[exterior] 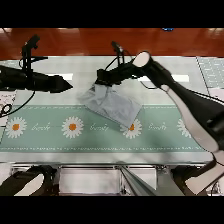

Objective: Fold the shirts.

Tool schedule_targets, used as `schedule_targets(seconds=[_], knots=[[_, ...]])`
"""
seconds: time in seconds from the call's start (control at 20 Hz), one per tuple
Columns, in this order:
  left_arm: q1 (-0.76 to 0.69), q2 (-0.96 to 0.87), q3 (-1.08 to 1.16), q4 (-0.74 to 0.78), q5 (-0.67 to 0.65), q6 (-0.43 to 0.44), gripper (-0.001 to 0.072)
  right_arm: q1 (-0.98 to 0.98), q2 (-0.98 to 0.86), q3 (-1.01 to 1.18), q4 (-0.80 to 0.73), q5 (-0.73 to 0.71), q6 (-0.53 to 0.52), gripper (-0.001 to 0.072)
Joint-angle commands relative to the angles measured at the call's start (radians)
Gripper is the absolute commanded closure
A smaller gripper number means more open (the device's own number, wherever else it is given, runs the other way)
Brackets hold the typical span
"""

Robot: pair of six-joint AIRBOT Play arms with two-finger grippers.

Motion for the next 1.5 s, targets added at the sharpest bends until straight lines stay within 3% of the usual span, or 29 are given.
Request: schedule_targets(seconds=[0.0,0.05,0.1,0.15,0.3,0.5,0.6,0.75,0.85,0.95,1.0,1.15,1.45], knots=[[0.015,0.04,-0.079,0.001,0.017,0.005,0.0688,0.032,-0.116,0.076,0.066,-0.027,0.004,0.0682],[0.015,0.04,-0.096,0.001,0.031,0.005,0.0688,0.034,-0.125,0.076,0.075,-0.034,0.005,0.0569],[0.015,0.04,-0.111,0.001,0.049,0.005,0.0688,0.038,-0.129,0.076,0.078,-0.033,0.005,0.0353],[0.015,0.04,-0.128,0.001,0.077,0.005,0.0688,0.039,-0.128,0.076,0.077,-0.029,0.0,0.0296],[0.063,0.034,-0.123,0.002,0.104,0.06,0.0688,-0.049,-0.078,0.076,0.088,0.074,0.001,0.0297],[0.3,0.088,-0.021,0.0,0.065,0.056,0.0688,-0.346,0.134,0.075,0.074,0.451,-0.035,0.0297],[0.399,0.132,-0.011,-0.003,0.066,0.056,0.0688,-0.465,0.293,0.027,-0.094,0.55,-0.023,0.0298],[0.453,0.187,-0.034,-0.003,0.056,0.056,0.0688,-0.512,0.6,-0.278,-0.512,0.437,0.102,0.0298],[0.447,0.217,-0.067,-0.003,0.042,0.057,0.0688,-0.512,0.814,-0.613,-0.636,0.228,0.262,0.0296],[0.426,0.23,-0.104,-0.003,0.042,0.056,0.0688,-0.512,0.958,-0.915,-0.552,-0.003,0.369,0.0294],[0.412,0.23,-0.122,-0.003,0.042,0.056,0.0688,-0.51,0.989,-1.033,-0.447,-0.102,0.373,0.0293],[0.352,0.229,-0.194,-0.003,0.043,0.056,0.0688,-0.443,0.922,-1.233,-0.098,-0.272,0.179,0.0294],[0.222,0.211,-0.27,-0.004,0.048,0.055,0.0688,-0.327,0.576,-1.196,0.326,-0.272,-0.183,0.0293]])
